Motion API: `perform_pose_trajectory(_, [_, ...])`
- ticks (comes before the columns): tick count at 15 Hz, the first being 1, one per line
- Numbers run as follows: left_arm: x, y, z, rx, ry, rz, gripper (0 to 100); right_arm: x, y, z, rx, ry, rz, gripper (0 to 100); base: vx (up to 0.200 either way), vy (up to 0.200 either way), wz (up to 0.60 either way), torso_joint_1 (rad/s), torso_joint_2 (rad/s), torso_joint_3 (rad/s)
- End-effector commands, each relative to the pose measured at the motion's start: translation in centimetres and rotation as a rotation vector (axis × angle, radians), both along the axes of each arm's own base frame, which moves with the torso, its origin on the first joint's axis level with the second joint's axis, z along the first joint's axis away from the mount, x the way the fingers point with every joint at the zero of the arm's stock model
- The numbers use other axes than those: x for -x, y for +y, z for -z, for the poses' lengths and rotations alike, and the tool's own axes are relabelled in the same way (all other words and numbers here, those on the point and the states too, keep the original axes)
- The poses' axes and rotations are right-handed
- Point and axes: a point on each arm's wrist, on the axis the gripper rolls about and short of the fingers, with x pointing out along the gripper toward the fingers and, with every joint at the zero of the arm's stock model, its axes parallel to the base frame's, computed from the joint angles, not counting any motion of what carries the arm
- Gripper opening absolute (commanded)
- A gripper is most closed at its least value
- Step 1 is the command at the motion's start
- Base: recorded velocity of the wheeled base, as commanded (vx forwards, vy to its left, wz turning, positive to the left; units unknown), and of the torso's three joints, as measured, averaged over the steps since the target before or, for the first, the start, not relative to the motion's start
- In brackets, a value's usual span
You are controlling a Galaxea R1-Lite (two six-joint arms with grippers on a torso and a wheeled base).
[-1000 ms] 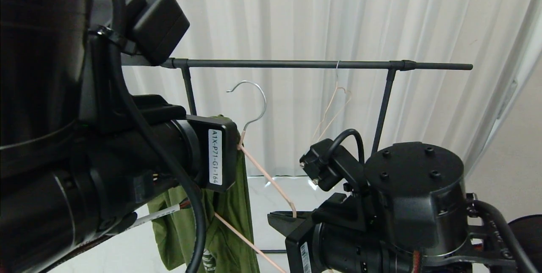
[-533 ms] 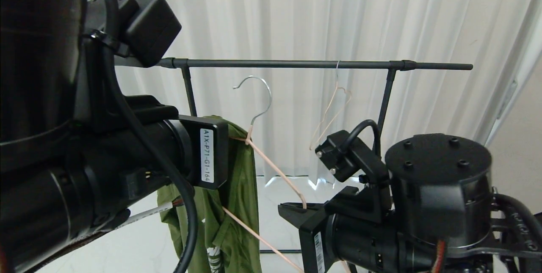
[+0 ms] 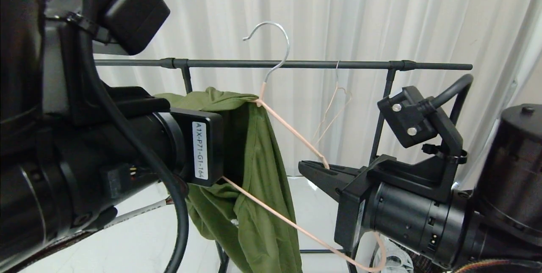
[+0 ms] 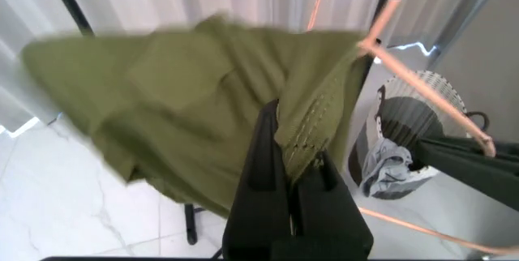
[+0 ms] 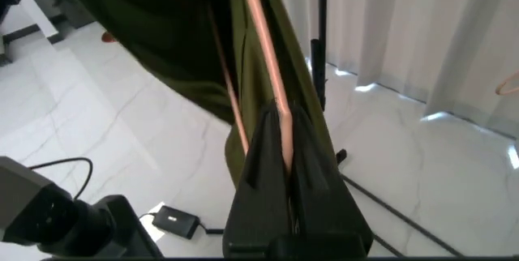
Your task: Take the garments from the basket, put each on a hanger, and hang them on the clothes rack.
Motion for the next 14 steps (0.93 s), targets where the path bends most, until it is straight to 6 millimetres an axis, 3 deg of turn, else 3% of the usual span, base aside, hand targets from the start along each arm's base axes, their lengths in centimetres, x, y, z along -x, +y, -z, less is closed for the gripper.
perform_pose_trajectory(1, [0.1,-0.2,0.6,-0.018,0.011,0.006,0,0.2,-0.2,0.4,0.004,-0.003,-0.003,0,0.000,0.000,0.00,0.000,0.00,0.000])
perform_pose_trajectory(7, [0.1,0.0,1.3,-0.040,0.022,0.004,0,0.2,-0.4,-0.1,-0.029,-0.035,-0.002,0,0.000,0.000,0.00,0.000,0.00,0.000])
perform_pose_trajectory(8, [0.2,0.2,1.6,-0.048,0.026,0.002,100,0.2,-0.4,-0.3,-0.040,-0.051,-0.003,0,0.000,0.000,0.00,0.000,0.00,0.000])
perform_pose_trajectory(14, [0.8,1.3,2.6,-0.071,0.040,0.001,100,0.3,-0.7,-0.9,-0.056,-0.100,0.013,0,0.000,0.000,0.00,0.000,0.00,0.000])
